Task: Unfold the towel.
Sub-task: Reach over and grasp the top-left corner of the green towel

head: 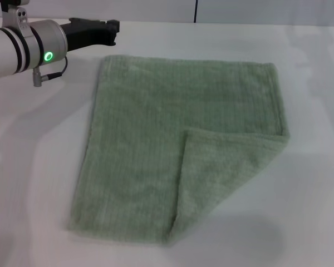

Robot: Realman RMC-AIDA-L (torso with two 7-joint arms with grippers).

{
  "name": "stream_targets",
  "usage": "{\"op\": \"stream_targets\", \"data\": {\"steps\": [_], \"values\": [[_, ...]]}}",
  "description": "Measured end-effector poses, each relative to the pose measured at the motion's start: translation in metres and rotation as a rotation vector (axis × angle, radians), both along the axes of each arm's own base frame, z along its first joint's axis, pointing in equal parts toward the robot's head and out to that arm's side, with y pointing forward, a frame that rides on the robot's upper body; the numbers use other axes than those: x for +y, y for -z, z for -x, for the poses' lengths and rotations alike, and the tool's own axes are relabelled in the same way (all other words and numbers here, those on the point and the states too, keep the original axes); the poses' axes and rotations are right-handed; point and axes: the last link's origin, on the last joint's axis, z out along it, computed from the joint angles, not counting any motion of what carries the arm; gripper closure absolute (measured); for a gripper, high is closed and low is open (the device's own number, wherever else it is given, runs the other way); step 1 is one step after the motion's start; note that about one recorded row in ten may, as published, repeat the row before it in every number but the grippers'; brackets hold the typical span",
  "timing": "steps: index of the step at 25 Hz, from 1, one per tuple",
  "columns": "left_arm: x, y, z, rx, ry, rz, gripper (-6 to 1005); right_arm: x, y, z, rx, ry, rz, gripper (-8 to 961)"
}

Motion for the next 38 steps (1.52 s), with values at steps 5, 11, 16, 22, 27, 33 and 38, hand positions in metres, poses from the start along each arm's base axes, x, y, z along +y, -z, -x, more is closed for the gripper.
{"op": "stream_targets", "data": {"steps": [5,11,16,22,27,33,38], "values": [[0.005,0.001,0.003,0.092,-0.035,0.022,1001,0.000,0.002,0.001,-0.018,-0.008,0.013,300],[0.010,0.005,0.000,0.189,-0.055,0.058,1001,0.000,0.002,0.001,-0.019,-0.008,0.014,301],[0.010,0.007,-0.001,0.202,-0.060,0.076,1001,0.000,0.003,0.001,-0.019,-0.007,0.015,300],[0.013,0.016,0.004,0.223,-0.084,0.073,1001,0.000,0.003,0.001,-0.019,-0.007,0.015,300],[0.014,0.022,0.011,0.241,-0.114,0.049,1001,0.000,0.003,0.001,-0.019,-0.007,0.015,300],[0.013,0.027,0.015,0.241,-0.134,0.054,1001,0.000,0.003,0.002,-0.023,-0.009,0.018,300],[0.011,0.032,0.015,0.246,-0.137,0.068,1001,0.001,0.004,0.003,-0.026,-0.015,0.020,301]]}}
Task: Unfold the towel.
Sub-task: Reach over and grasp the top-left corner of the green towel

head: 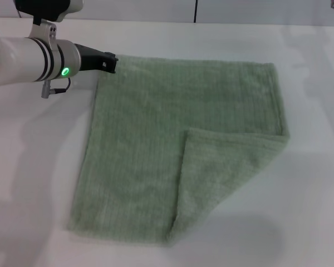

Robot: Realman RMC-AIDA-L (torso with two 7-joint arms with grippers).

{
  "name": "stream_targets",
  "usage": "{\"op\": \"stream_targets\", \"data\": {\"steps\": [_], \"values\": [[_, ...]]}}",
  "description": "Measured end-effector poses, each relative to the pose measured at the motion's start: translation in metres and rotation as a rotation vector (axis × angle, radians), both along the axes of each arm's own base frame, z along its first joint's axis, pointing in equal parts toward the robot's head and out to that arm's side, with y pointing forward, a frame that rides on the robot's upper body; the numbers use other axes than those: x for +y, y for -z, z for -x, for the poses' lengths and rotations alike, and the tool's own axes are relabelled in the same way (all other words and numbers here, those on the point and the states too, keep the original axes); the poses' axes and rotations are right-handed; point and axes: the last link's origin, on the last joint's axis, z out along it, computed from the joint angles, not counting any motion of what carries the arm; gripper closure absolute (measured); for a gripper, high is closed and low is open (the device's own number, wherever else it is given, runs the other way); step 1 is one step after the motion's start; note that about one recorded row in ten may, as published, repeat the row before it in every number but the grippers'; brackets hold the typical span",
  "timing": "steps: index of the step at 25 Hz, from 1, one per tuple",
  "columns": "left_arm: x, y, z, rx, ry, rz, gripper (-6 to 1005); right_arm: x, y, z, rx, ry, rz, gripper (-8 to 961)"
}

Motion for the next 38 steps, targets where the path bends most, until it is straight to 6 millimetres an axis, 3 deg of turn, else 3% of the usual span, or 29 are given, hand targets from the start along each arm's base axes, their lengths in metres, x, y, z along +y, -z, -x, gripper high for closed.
{"op": "stream_targets", "data": {"steps": [38], "values": [[0.002,0.014,0.000,0.053,0.004,-0.016,1001,0.005,0.003,0.007,-0.010,-0.004,0.018,300]]}}
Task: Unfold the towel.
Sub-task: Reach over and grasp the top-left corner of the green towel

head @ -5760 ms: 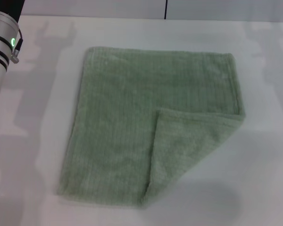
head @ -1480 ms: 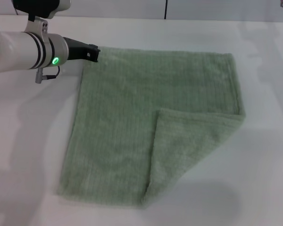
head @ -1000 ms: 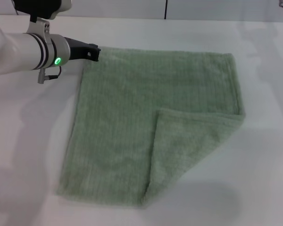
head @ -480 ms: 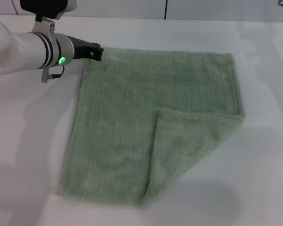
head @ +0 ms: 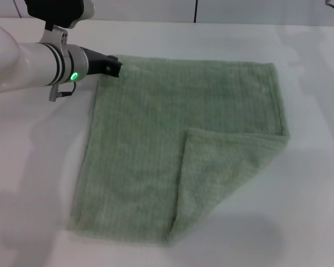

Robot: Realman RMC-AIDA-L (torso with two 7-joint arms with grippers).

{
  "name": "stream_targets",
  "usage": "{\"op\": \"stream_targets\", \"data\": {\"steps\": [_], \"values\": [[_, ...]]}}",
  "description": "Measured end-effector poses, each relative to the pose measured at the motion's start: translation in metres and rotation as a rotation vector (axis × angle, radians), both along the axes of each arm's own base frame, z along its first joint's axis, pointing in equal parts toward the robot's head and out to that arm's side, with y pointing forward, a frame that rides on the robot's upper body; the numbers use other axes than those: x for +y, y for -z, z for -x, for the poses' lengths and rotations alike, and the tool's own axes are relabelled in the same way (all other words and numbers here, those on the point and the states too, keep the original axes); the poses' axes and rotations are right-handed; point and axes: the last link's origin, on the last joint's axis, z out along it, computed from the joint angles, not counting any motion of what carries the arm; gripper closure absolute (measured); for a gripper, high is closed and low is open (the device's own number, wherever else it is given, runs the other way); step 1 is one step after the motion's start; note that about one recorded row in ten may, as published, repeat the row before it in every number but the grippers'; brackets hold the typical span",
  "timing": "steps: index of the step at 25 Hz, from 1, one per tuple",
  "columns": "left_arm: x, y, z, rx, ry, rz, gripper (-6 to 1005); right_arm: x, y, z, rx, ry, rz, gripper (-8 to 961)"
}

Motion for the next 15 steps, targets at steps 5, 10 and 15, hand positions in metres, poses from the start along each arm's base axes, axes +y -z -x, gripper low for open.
{"op": "stream_targets", "data": {"steps": [5,10,15], "values": [[0.0000,0.0008,0.0002,0.015,0.007,0.000,1001,0.0005,0.0009,-0.0002,-0.003,0.004,0.006,300],[-0.0005,0.0012,0.0016,0.018,0.003,-0.001,1001,0.0006,0.0019,-0.0002,-0.003,0.008,0.010,301],[-0.0009,0.0024,0.0022,0.024,0.002,0.002,1001,0.0003,0.0034,0.0008,-0.010,0.003,0.016,301]]}}
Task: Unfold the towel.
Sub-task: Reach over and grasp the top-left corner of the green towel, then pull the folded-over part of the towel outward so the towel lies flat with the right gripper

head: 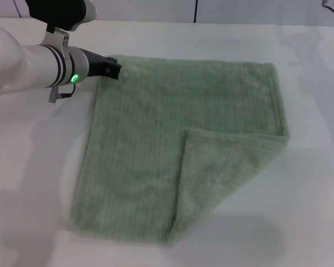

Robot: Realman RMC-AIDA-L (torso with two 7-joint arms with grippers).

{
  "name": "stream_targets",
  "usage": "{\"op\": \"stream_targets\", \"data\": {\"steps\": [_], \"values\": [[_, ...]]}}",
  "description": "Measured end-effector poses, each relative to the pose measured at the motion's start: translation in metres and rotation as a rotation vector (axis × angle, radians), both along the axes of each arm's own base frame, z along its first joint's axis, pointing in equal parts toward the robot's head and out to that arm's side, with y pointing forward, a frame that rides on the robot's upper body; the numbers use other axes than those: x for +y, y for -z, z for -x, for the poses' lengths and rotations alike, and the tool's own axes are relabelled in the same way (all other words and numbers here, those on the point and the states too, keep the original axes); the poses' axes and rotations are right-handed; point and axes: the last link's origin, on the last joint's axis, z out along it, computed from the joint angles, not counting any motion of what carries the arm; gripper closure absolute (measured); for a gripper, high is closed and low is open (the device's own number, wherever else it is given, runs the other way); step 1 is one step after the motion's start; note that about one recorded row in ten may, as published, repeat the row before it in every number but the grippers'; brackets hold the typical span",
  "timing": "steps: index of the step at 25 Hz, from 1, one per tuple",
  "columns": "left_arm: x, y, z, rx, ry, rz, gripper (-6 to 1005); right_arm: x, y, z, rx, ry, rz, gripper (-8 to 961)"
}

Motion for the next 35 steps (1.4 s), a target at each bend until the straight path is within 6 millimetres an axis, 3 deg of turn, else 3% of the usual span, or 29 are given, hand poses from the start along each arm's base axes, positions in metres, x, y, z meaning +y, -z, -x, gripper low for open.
{"op": "stream_targets", "data": {"steps": [14,25,35], "values": [[-0.001,0.001,0.002,0.004,-0.006,0.001,1001,0.002,0.002,0.005,-0.005,-0.009,0.016,301],[0.000,0.000,0.002,0.006,-0.005,-0.005,1001,0.001,0.009,0.049,-0.029,0.002,0.167,300],[0.000,0.000,0.002,0.005,-0.006,-0.004,1001,0.002,0.016,0.068,-0.084,0.105,0.272,300]]}}
